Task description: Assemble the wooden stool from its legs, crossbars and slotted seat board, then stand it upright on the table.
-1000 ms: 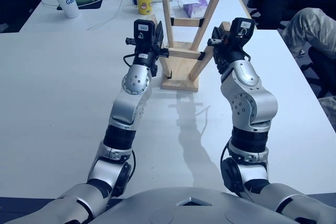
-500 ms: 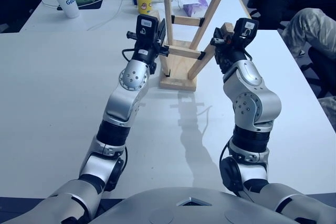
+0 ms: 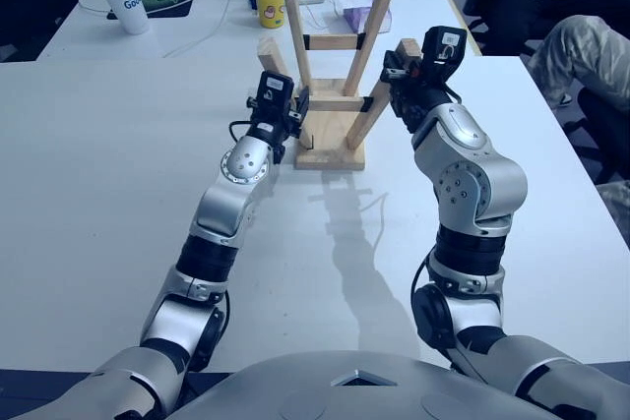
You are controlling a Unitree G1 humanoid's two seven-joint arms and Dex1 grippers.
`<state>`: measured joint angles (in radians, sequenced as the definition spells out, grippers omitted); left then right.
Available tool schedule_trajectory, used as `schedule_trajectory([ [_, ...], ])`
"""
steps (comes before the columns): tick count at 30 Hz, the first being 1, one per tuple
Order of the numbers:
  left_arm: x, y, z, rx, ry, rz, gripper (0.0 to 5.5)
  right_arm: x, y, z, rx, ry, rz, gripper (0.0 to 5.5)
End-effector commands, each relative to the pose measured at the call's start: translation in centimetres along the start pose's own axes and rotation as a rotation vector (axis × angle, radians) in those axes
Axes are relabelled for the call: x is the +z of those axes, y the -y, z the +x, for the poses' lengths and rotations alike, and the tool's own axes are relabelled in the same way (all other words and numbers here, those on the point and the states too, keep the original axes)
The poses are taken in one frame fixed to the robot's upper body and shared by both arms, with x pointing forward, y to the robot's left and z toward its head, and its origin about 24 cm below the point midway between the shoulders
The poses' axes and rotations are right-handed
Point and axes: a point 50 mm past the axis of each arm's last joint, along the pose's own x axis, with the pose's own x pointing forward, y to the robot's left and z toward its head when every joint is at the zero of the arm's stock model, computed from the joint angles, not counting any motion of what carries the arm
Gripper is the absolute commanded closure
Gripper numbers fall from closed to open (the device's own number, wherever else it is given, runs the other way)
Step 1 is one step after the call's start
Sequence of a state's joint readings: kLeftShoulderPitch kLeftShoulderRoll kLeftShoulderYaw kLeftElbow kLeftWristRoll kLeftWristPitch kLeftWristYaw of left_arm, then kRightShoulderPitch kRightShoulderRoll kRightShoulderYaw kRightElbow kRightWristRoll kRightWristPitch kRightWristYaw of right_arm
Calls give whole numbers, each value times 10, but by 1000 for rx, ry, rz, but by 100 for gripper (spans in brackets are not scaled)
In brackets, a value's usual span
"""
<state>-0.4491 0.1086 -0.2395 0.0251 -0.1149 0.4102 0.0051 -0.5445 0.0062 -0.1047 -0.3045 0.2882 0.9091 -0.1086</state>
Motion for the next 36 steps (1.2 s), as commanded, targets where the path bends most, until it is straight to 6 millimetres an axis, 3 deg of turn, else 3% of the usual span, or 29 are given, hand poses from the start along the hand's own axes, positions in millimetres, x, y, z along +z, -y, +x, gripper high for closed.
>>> schedule_trajectory([
  [1, -51, 22, -8, -103, -248, -50, 284, -9, -36, 1, 242, -59, 15, 445],
  [11, -57, 18, -8, -38, -273, -55, 284, -12, -38, -1, 243, -74, 15, 445],
  [15, -27, 15, -5, -14, -81, -67, 284, -13, -34, 0, 227, -77, 13, 445],
  [21, 1, 6, -10, 48, 90, -5, 284, -16, -24, 3, 175, -81, 5, 445],
  [26, -4, -5, -17, 90, 80, 77, 284, -20, -17, 3, 131, -85, 1, 445],
  [36, 20, -12, -19, 138, 193, 49, 284, -26, -11, 3, 108, -101, -21, 445],
])
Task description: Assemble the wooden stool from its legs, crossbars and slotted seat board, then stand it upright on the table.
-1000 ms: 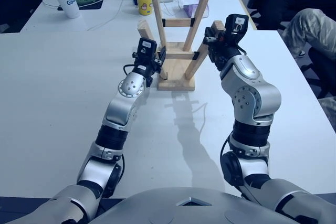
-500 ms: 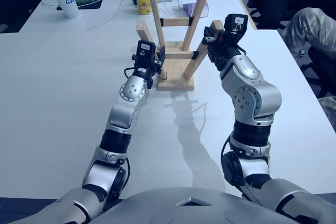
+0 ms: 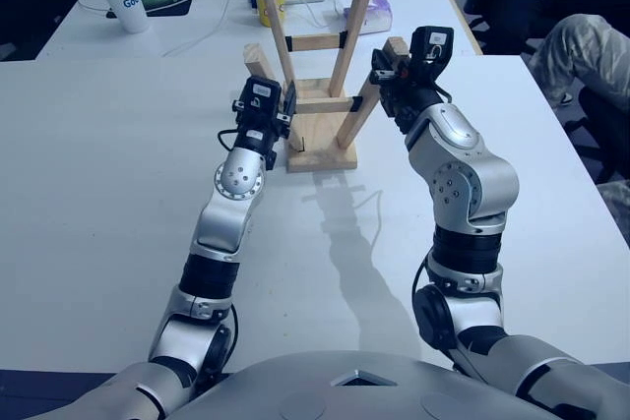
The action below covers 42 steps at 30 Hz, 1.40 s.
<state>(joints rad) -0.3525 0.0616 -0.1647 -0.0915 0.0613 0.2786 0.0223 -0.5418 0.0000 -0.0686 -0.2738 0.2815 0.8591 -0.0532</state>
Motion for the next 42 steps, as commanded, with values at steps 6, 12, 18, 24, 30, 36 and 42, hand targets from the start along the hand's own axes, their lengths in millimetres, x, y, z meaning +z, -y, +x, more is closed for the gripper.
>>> schedule_trajectory([
  [6, -4, -6, -3, 45, -32, -81, 219, -20, -6, 0, 50, -101, -11, 446],
  [12, 24, -14, -8, 70, 83, -82, 219, -19, -2, -2, 26, -92, -14, 446],
  [18, 76, -23, -12, 29, 261, -130, 219, -12, -1, -1, 25, -61, -12, 446],
  [24, 110, -47, -12, 70, 341, -133, 219, -3, -2, 3, 39, -24, -21, 446],
  [30, 68, -74, -13, 173, 190, -117, 218, 9, 1, 6, 30, 27, -34, 342],
  [36, 28, -82, -21, 214, 65, -98, 218, 25, 5, 3, 3, 128, -40, 342],
  [42, 4, -90, -22, 265, -8, -90, 218, 67, 5, -6, -11, 368, -77, 342],
])
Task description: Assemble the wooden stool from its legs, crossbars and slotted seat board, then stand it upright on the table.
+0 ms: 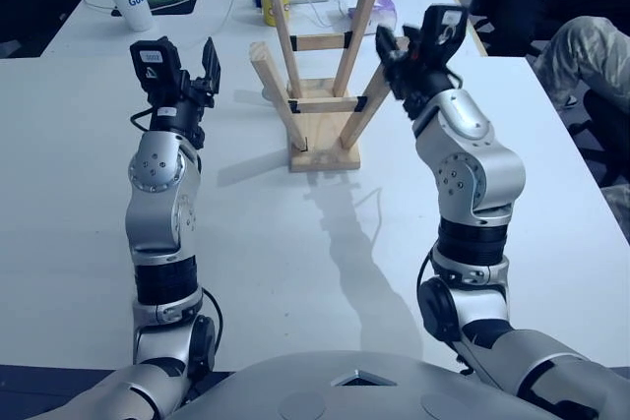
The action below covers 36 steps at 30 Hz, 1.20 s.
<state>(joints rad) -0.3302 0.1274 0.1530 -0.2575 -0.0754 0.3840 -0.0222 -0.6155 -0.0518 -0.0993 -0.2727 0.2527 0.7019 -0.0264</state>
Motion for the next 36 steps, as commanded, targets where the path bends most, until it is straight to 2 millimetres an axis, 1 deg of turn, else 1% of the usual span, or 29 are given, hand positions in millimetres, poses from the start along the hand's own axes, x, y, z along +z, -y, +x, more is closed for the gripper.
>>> schedule_trajectory([
  [1, -17, -9, 0, 33, -58, 43, 218, 35, 1, 0, -9, 179, -27, 342],
  [3, -24, -12, 0, 47, -82, 44, 218, 44, 9, -1, -66, 227, -40, 342],
  [4, -27, -14, 0, 55, -95, 47, 218, 44, 19, -1, -115, 226, -34, 342],
  [5, -31, -17, -1, 65, -111, 49, 218, 39, 32, 0, -181, 199, -24, 342],
  [6, -36, -20, -2, 82, -136, 47, 218, 30, 47, -1, -258, 161, -17, 342],
  [8, -47, -28, -4, 117, -185, 62, 218, 6, 82, -6, -410, 63, -17, 342],
  [10, -54, -31, -6, 128, -212, 77, 246, -17, 104, -12, -495, -31, -14, 370],
  [11, -56, -29, -6, 118, -213, 73, 259, -28, 109, -14, -499, -77, -18, 383],
  [12, -55, -25, -5, 102, -205, 69, 277, -35, 110, -14, -481, -100, -30, 402],
  [13, -50, -19, -3, 77, -179, 49, 286, -37, 107, -14, -445, -100, -33, 411],
  [14, -42, -13, -1, 56, -143, 23, 304, -37, 102, -13, -411, -96, -45, 430],
  [15, -30, -7, 3, 32, -88, -19, 317, -36, 97, -11, -380, -87, -66, 443],
  [16, -15, -1, 7, 5, -32, -63, 336, -36, 93, -10, -353, -81, -78, 463],
  [18, 23, 15, 15, -73, 103, -150, 364, -36, 86, -8, -300, -79, -81, 478],
  [20, 66, 32, 21, -169, 225, -261, 367, -33, 77, -6, -249, -60, -97, 478],
  [23, 112, 49, 25, -268, 328, -380, 367, -29, 70, -4, -215, -33, -122, 478],
  [26, 147, 55, 29, -313, 381, -464, 367, -27, 67, -3, -203, -24, -124, 478],
  [30, 176, 49, 33, -290, 433, -497, 367, -24, 60, -1, -185, -7, -124, 478],
  [32, 181, 47, 34, -286, 442, -486, 367, -23, 59, -2, -181, -2, -125, 478],
  [33, 177, 46, 37, -279, 412, -480, 367, -23, 59, -2, -180, -1, -125, 478],
  [34, 163, 46, 44, -268, 328, -476, 367, -23, 58, -2, -179, -2, -125, 478],
  [35, 139, 50, 51, -260, 216, -459, 367, -24, 58, -3, -179, -4, -124, 478],
  [36, 105, 58, 59, -258, 77, -422, 367, -24, 58, -3, -181, -5, -123, 478],
])
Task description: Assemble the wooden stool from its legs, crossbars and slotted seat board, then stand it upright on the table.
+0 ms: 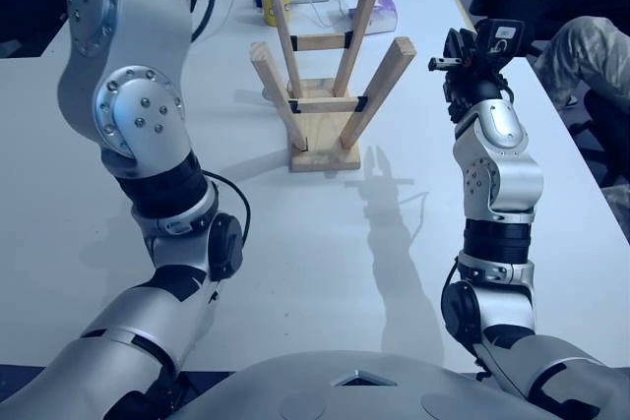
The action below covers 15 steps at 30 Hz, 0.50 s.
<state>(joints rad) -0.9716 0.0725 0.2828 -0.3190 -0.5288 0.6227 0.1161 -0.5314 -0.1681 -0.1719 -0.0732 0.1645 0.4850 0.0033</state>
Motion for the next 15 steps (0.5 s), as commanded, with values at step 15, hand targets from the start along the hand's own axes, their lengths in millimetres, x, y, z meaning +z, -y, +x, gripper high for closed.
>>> schedule_trajectory([
  [15, -126, -21, -38, 34, -413, 40, 367, 5, -8, -2, 22, 6, 29, 478],
])
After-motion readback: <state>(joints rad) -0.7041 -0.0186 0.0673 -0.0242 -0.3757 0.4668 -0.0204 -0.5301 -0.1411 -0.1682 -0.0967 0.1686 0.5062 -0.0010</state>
